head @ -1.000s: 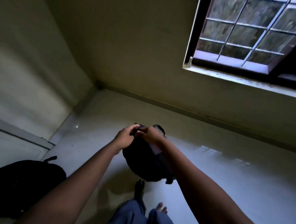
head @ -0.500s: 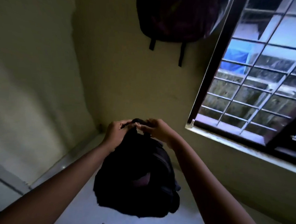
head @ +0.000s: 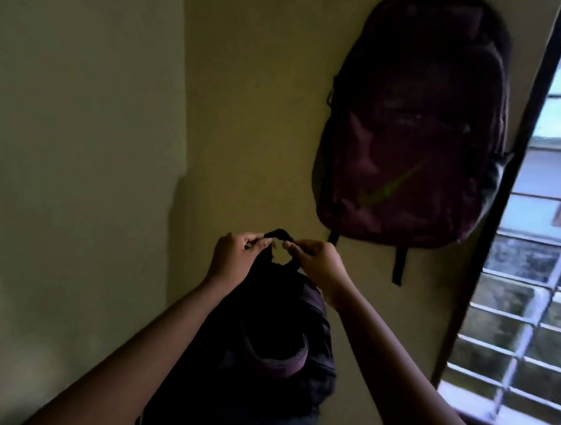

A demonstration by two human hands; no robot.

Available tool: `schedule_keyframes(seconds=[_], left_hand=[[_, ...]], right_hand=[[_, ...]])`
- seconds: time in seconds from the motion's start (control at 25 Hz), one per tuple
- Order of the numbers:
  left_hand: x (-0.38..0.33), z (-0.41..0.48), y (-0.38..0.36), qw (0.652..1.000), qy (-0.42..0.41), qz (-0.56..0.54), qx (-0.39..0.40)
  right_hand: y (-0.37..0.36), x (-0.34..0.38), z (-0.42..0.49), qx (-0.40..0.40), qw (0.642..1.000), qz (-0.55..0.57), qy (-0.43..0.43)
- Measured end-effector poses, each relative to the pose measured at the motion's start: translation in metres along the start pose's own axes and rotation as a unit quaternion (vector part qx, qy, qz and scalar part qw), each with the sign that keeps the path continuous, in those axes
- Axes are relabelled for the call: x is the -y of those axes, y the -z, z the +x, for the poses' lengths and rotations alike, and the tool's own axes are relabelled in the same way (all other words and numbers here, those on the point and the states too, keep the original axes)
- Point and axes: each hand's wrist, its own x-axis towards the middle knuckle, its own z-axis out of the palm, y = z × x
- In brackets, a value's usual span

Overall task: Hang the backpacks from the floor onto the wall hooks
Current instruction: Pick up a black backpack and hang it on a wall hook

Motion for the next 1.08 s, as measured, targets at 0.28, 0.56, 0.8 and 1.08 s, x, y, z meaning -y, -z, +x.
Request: schedule_keyframes(seconds=[0.28, 0.56, 0.8, 1.08], left_hand=[[-0.039, 0.173, 0.006, 0.987, -0.144, -0.035, -0.063], [-0.1, 0.314, -0.013, 0.958, -0.235, -0.079, -0.145], [-0.167, 0.404, -0.022, 0.929, -0.305, -0.145, -0.152], [-0.242, 0.48, -0.012, 0.903, -0.372, -0.149, -0.154]], right_hand=[[0.024, 0.082, 0.137, -0.11, 0.988, 0.024, 0.107], [0.084, 0.152, 0.248, -0.274, 0.946, 0.002, 0.172], [0.148, 0.208, 0.315, -0.385, 0.898, -0.088, 0.193], [0.201, 0.263, 0.365, -0.475, 0.812, -0.218, 0.261]])
